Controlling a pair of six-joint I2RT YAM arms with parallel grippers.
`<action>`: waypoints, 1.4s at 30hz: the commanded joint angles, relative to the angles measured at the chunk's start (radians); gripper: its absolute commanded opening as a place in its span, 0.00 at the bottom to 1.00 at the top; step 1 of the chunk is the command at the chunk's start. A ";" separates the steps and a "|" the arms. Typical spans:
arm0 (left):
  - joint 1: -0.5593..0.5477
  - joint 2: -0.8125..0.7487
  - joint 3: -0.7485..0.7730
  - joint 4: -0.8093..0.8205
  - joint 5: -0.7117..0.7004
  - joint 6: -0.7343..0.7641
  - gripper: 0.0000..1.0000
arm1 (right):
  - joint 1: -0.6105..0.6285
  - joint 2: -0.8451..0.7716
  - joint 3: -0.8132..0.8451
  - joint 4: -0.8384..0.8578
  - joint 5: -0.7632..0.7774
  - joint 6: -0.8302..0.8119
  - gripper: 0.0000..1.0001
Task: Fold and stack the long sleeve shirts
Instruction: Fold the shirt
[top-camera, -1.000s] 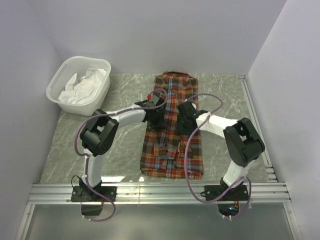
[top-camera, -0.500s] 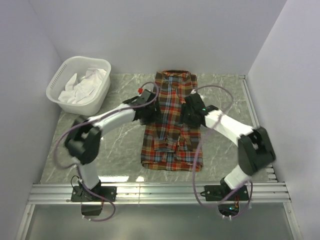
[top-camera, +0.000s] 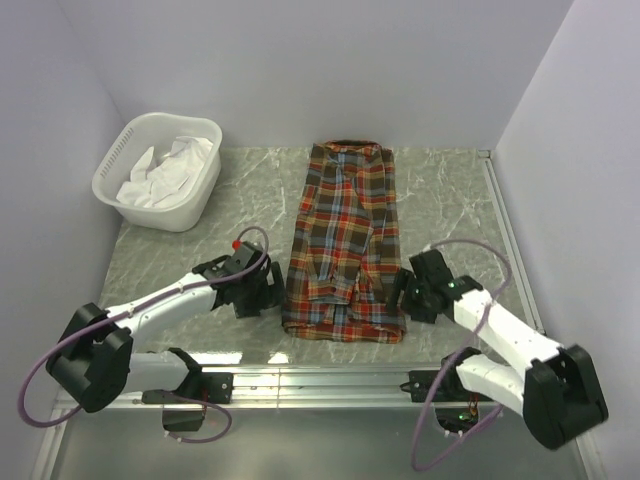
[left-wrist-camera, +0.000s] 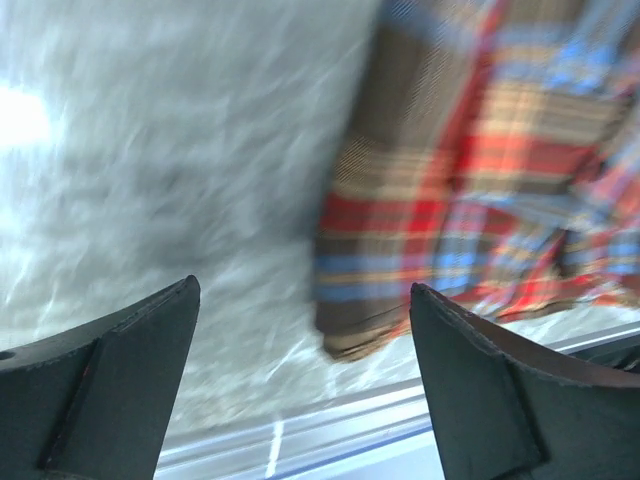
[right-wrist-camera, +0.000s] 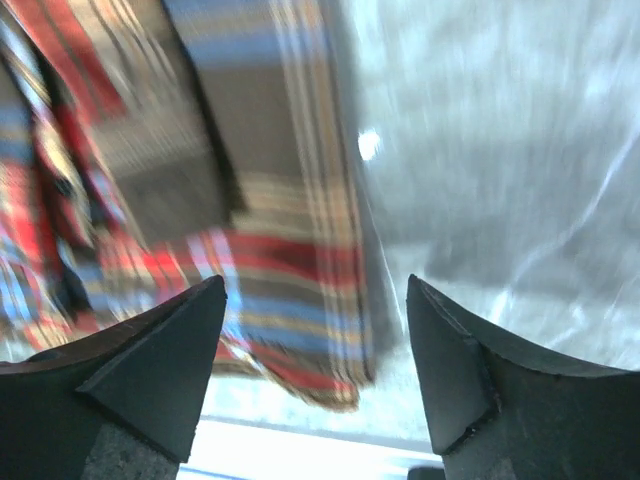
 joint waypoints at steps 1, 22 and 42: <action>-0.004 -0.064 -0.038 0.044 0.053 -0.043 0.89 | -0.015 -0.117 -0.083 0.003 -0.084 0.074 0.78; -0.028 0.140 -0.060 0.146 0.184 -0.015 0.62 | -0.018 -0.093 -0.140 0.059 -0.145 0.132 0.66; -0.073 -0.026 -0.081 0.016 0.225 -0.026 0.00 | -0.009 -0.196 -0.103 -0.090 -0.260 0.079 0.00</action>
